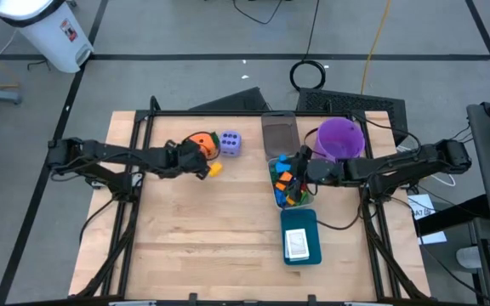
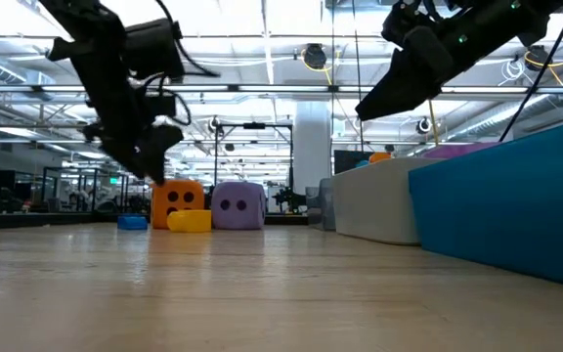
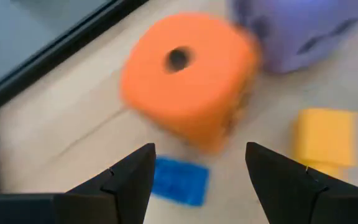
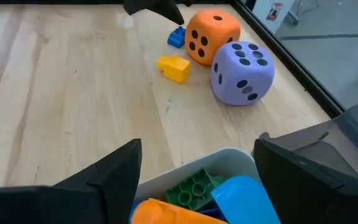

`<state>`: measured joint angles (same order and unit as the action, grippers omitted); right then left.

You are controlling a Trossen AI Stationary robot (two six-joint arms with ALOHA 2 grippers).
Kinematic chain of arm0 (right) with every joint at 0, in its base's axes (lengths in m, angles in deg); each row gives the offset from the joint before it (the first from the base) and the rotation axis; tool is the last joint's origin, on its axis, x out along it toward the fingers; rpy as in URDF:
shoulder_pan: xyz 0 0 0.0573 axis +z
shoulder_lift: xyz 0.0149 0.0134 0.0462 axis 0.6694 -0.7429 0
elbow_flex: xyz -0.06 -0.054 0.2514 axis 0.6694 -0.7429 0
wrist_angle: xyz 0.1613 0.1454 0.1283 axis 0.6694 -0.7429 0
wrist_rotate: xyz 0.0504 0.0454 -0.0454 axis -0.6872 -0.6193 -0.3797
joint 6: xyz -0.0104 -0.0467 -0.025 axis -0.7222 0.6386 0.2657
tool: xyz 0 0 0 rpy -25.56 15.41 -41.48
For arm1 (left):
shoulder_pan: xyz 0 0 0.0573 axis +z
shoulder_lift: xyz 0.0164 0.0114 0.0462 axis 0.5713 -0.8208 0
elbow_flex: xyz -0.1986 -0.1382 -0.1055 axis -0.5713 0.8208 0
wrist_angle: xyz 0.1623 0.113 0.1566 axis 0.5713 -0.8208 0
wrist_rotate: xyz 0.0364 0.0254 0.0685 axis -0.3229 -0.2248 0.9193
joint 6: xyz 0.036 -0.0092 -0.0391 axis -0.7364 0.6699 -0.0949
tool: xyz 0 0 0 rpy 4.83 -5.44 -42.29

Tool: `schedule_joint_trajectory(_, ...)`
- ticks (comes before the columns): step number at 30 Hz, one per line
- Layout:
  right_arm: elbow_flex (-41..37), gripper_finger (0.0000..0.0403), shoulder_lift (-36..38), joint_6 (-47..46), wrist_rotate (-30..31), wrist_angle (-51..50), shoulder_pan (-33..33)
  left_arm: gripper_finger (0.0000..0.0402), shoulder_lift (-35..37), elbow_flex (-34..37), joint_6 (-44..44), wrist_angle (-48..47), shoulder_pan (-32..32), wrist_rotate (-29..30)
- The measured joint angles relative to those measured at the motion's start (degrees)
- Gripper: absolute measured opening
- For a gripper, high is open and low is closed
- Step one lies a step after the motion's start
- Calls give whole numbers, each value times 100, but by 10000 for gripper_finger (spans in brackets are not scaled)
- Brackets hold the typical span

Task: Pick & Place Toys
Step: Put the dark blue game piece into the gray bin

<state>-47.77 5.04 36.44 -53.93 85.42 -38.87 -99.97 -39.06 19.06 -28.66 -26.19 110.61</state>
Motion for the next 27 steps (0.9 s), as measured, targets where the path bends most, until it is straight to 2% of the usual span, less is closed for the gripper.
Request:
schedule_joint_trajectory(4, 0, 281, 0, -8, 3, 17, -3, 255, -7, 5, 654, -595, 206, 159)
schedule_joint_trajectory(11, 0, 281, 0, -8, 2, 15, -2, 255, -7, 541, 1194, -294, 687, 121)
schedule_joint_trajectory(18, 0, 281, 0, -8, 2, 58, -4, 255, -7, 1175, 635, 1103, 958, -174)
schedule_joint_trajectory(22, 0, 281, 0, -8, 2, 111, -4, 255, -3, 1246, 592, 1143, 975, -197)
schedule_joint_trajectory(24, 0, 281, 0, -8, 2, 109, -4, 255, 0, 1246, 433, 1133, 978, -449)
schedule_joint_trajectory(27, 0, 281, 0, -8, 2, 108, -4, 255, 4, 1241, 155, 1230, 955, -1168)
